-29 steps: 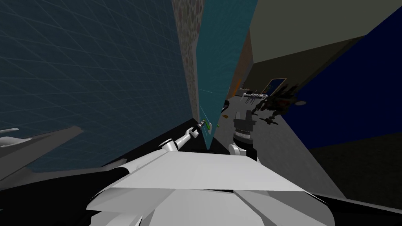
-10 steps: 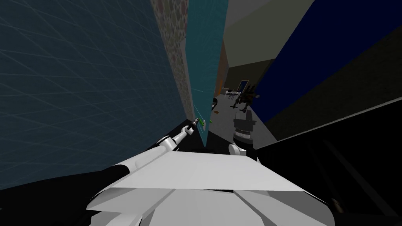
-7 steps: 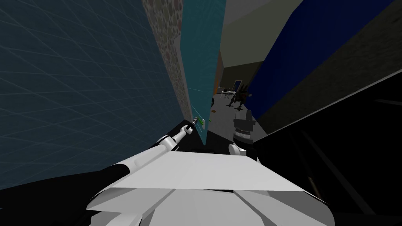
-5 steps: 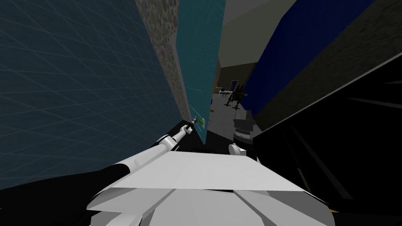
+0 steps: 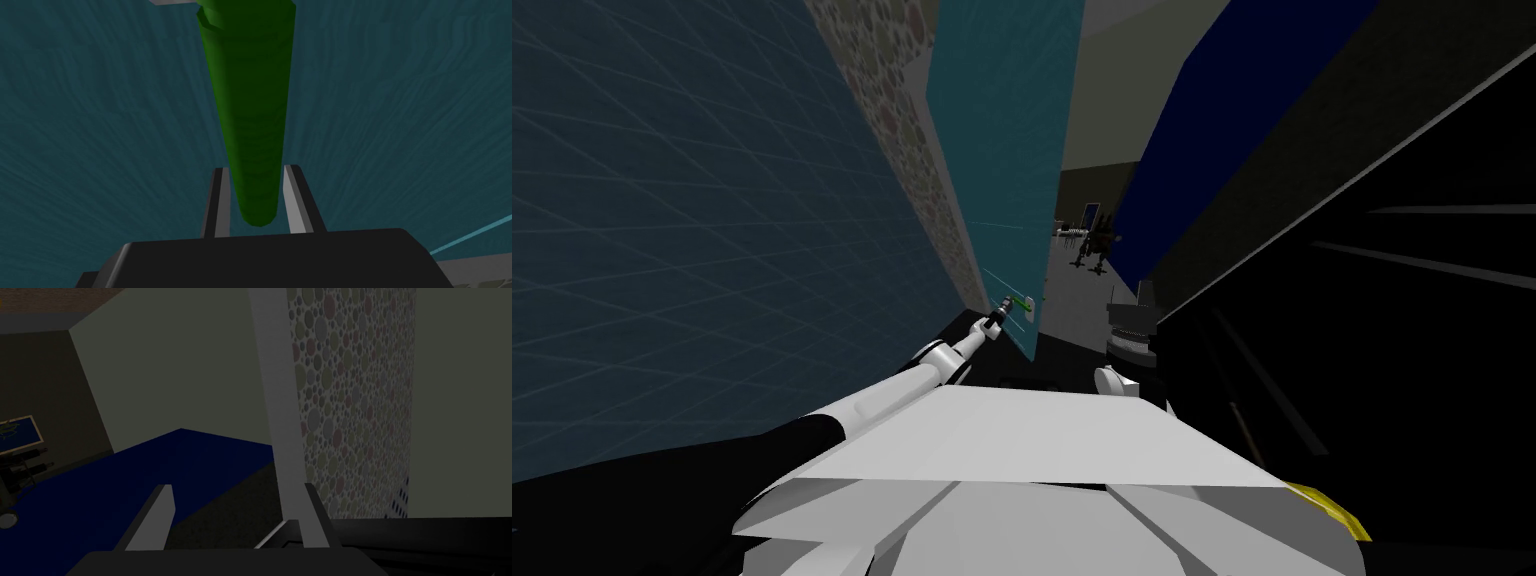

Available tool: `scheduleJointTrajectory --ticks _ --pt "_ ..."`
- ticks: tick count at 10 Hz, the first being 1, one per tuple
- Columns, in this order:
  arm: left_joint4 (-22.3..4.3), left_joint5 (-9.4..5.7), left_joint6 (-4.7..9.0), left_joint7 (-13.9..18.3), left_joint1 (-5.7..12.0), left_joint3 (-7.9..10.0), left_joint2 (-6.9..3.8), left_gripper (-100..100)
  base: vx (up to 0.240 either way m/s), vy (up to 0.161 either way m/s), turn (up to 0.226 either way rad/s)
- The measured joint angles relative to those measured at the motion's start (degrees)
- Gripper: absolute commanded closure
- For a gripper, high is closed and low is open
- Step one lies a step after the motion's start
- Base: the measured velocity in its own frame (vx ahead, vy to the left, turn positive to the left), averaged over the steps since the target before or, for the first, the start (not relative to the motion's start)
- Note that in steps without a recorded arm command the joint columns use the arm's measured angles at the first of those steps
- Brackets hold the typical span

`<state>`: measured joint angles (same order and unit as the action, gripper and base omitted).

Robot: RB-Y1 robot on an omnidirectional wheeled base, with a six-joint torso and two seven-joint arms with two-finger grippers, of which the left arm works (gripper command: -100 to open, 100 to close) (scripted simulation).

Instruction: Pull the door open

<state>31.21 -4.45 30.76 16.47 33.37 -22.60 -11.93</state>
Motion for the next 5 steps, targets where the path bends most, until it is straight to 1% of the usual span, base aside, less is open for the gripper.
scheduleJointTrajectory --ticks 1,2,3,4,5 --pt "0.8 0.55 0.07 0.6 -0.5 0.5 -0.07 100 0.074 -0.044 -0.187" --pt "-0.7 0.99 0.83 1.3 0.26 0.98 0.24 100 0.137 -0.037 -0.214" --pt "0.0 1.5 0.64 1.8 -0.29 1.46 0.32 100 0.15 -0.062 -0.145" --pt "-0.4 1.93 0.78 2.4 -0.08 1.81 0.59 100 0.132 -0.084 -0.075" --pt "-1.4 2.19 1.59 2.7 0.39 2.24 1.03 100 0.141 -0.076 -0.098"
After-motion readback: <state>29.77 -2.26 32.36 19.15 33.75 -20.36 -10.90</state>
